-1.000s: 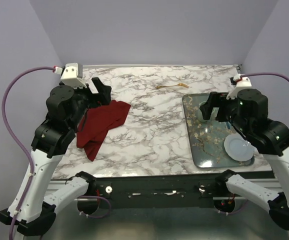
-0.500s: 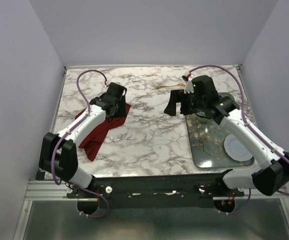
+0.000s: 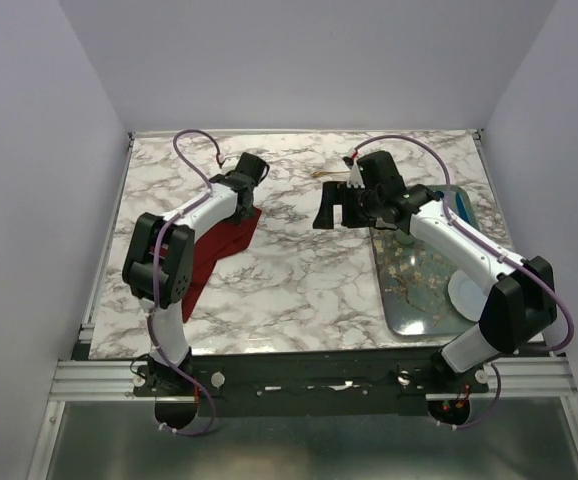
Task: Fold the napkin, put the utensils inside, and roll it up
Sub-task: Flatten the napkin out
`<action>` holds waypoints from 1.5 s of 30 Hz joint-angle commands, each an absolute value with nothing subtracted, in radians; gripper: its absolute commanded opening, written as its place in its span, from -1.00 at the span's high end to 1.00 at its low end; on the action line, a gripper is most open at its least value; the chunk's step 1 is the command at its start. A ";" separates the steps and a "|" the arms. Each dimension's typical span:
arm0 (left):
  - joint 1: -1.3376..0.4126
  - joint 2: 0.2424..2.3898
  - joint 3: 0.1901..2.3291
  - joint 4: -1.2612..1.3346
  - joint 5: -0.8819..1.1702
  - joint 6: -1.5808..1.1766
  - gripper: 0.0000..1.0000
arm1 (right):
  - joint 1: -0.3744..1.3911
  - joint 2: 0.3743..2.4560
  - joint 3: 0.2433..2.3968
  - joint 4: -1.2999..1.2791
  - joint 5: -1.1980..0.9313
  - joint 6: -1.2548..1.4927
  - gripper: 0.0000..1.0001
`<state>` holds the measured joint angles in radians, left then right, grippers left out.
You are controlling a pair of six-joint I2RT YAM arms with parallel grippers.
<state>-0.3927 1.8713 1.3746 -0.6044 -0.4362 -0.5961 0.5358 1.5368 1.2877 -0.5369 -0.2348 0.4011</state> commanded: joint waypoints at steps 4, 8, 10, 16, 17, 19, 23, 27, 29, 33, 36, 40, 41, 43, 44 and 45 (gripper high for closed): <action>-0.403 2.005 1.512 -0.601 -0.554 -0.650 -0.19 | 0.543 1.598 1.270 -0.477 -0.270 0.420 -1.00; -0.405 2.016 1.503 -0.603 -0.589 -0.658 -0.29 | 0.542 1.641 1.295 -0.472 -0.275 0.422 -1.00; -0.405 2.028 1.505 -0.603 -0.589 -0.652 -0.31 | 0.543 1.672 1.318 -0.465 -0.279 0.422 -1.00; -0.405 2.051 1.474 -0.594 -0.555 -0.675 -0.18 | 0.543 1.750 1.402 -0.454 -0.279 0.426 -1.00; -0.405 2.049 1.471 -0.591 -0.552 -0.673 -0.15 | 0.545 1.782 1.414 -0.453 -0.278 0.423 -1.00; -0.405 2.049 1.462 -0.589 -0.546 -0.666 -0.08 | 0.542 1.821 1.451 -0.451 -0.270 0.411 -1.00; -0.405 2.031 1.447 -0.574 -0.520 -0.637 0.04 | 0.543 1.928 1.548 -0.413 -0.276 0.358 -1.00; -0.402 1.973 1.385 -0.534 -0.463 -0.595 0.28 | 0.542 2.048 1.642 -0.316 -0.320 0.290 -1.00; -0.384 1.954 1.361 -0.528 -0.431 -0.591 0.43 | 0.542 2.141 1.698 -0.321 -0.351 0.295 -1.00; -0.334 1.876 1.252 -0.502 -0.348 -0.604 0.96 | 0.543 2.265 1.834 -0.319 -0.425 0.383 -0.93; -0.321 1.798 1.177 -0.483 -0.299 -0.609 1.00 | 0.554 2.348 1.926 -0.311 -0.460 0.451 -0.75; -0.319 1.691 1.105 -0.468 -0.190 -0.623 1.00 | 0.581 2.410 1.977 -0.253 -0.589 0.489 -0.69; -0.319 1.671 1.091 -0.465 -0.177 -0.635 1.00 | 0.589 2.416 1.992 -0.252 -0.616 0.485 -0.69; -0.318 1.611 1.062 -0.462 -0.134 -0.635 1.00 | 0.610 2.437 2.000 -0.239 -0.626 0.483 -0.70; -0.318 1.594 1.055 -0.466 -0.123 -0.635 1.00 | 0.615 2.444 2.006 -0.230 -0.650 0.488 -0.69; -0.318 1.562 1.046 -0.472 -0.118 -0.637 1.00 | 0.626 2.465 2.011 -0.216 -0.663 0.505 -0.69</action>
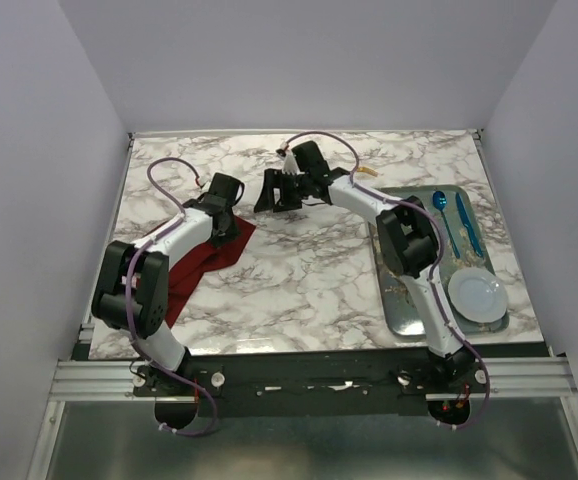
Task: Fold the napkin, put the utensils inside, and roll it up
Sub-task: Flatten the napkin out
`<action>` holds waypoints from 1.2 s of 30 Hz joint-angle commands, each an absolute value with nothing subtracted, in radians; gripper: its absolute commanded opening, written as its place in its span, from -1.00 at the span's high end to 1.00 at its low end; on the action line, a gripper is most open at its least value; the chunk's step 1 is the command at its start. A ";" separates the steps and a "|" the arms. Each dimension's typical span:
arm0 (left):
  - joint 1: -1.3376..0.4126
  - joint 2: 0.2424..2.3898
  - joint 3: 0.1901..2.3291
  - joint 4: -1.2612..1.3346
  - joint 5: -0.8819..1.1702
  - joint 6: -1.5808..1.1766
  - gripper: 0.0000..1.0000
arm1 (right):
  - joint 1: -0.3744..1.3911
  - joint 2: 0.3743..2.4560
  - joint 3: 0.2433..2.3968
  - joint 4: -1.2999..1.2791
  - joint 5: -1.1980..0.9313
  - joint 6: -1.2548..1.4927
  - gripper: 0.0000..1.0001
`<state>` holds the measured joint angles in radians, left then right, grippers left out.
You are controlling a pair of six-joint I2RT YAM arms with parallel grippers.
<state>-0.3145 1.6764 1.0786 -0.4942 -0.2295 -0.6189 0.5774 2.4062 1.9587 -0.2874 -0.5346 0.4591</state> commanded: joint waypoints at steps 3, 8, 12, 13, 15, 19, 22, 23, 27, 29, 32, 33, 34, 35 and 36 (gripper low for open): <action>-0.316 1.501 1.031 -0.491 -0.101 -0.630 1.00 | 0.646 2.488 2.025 -0.210 -0.667 0.526 -0.69; -0.290 1.399 0.989 -0.509 -0.081 -0.640 1.00 | 0.670 2.568 2.097 -0.210 -0.675 0.558 -0.68; -0.267 1.335 0.976 -0.525 -0.068 -0.634 1.00 | 0.684 2.612 2.129 -0.206 -0.684 0.574 -0.65; -0.262 1.330 0.973 -0.525 -0.061 -0.634 1.00 | 0.684 2.618 2.141 -0.207 -0.696 0.575 -0.55; -0.256 1.322 0.973 -0.526 -0.049 -0.632 1.00 | 0.686 2.609 2.129 -0.209 -0.692 0.581 -0.54; -0.256 1.362 1.008 -0.535 -0.025 -0.617 0.90 | 0.684 2.547 2.047 -0.204 -0.684 0.588 0.24; -0.258 1.382 1.006 -0.515 -0.015 -0.606 0.22 | 0.684 2.487 1.932 -0.126 -0.705 0.621 0.93; -0.258 1.391 1.009 -0.511 -0.012 -0.600 0.06 | 0.684 2.479 1.922 -0.114 -0.747 0.626 0.99; -0.271 1.436 1.003 -0.511 -0.041 -0.594 -0.70 | 0.683 2.349 1.791 -0.069 -0.753 0.647 0.99; -0.282 1.443 0.983 -0.488 -0.051 -0.603 -0.61 | 0.677 2.240 1.648 -0.028 -0.720 0.675 0.99; -0.305 1.466 0.963 -0.453 -0.029 -0.614 -0.46 | 0.666 2.134 1.519 -0.008 -0.669 0.687 0.99; -0.317 1.477 0.963 -0.446 -0.029 -0.614 -0.41 | 0.661 2.109 1.491 -0.008 -0.655 0.701 0.99; -0.331 1.483 0.965 -0.443 -0.034 -0.612 -0.41 | 0.661 2.093 1.459 -0.008 -0.652 0.706 0.99; -0.345 1.489 0.966 -0.440 -0.040 -0.612 -0.41 | 0.660 2.080 1.424 -0.008 -0.663 0.706 0.99; -0.374 1.499 0.968 -0.436 -0.051 -0.611 -0.41 | 0.660 2.066 1.410 -0.008 -0.672 0.706 0.99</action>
<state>-0.3019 1.4631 0.9775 -0.4854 -0.0402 -0.6121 0.6678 2.1429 1.5059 -0.0578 -0.6994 0.6781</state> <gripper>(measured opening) 0.709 0.012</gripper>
